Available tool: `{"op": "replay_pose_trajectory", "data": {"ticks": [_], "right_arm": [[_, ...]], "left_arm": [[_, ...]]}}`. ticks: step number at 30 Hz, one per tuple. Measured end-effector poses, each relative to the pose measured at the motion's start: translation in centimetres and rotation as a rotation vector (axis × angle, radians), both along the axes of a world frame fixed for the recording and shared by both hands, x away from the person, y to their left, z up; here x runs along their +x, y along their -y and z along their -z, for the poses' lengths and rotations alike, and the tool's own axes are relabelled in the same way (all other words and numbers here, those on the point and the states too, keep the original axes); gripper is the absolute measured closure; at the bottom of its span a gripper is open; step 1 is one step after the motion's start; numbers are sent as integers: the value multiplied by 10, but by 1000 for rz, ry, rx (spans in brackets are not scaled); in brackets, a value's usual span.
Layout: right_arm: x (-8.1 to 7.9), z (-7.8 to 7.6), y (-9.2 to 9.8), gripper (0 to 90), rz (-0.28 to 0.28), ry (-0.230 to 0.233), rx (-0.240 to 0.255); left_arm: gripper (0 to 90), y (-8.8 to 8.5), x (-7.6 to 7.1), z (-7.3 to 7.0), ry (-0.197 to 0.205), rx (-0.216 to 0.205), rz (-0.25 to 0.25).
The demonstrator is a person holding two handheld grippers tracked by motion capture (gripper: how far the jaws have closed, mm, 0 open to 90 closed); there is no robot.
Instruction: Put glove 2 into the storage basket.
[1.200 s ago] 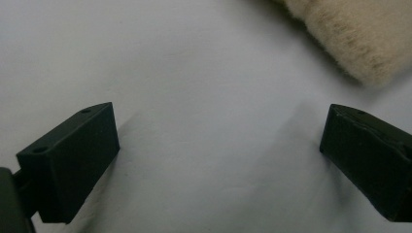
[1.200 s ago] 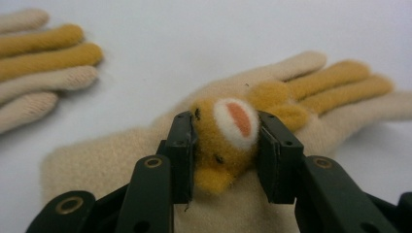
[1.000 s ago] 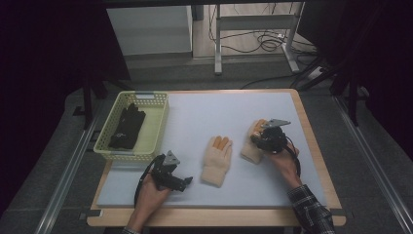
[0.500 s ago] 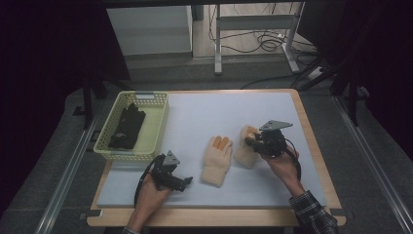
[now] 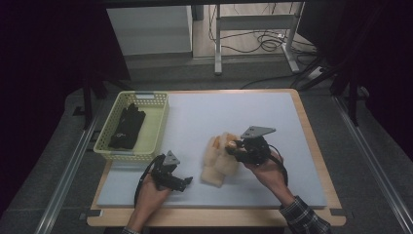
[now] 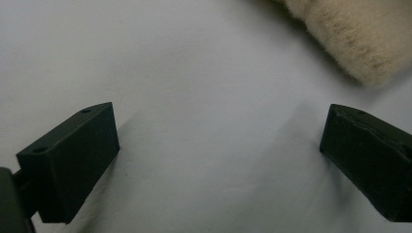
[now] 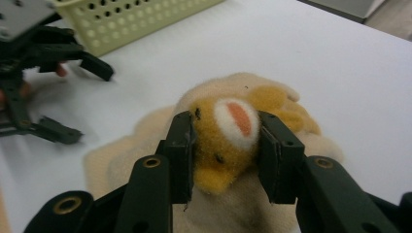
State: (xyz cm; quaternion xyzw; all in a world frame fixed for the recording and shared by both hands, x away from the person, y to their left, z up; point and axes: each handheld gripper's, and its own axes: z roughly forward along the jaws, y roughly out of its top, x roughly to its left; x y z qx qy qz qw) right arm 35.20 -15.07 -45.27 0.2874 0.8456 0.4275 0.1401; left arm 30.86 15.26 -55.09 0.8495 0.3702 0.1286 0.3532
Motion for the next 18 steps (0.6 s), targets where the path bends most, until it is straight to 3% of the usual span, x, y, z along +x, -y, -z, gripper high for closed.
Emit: {"op": "replay_pose_trajectory", "data": {"ticks": [8,13,15,18], "right_arm": [[-3,9,-31,595,-47,-29,7],[-2,26,-46,573,-48,-37,-28],[-1,42,-51,524,-38,-44,-67],[1,52,-52,474,-34,-63,-79]], "left_arm": [[7,0,0,0,1,1,1],[7,0,0,0,2,1,1],[7,0,0,0,2,1,1],[7,0,0,0,1,3,3]]}}
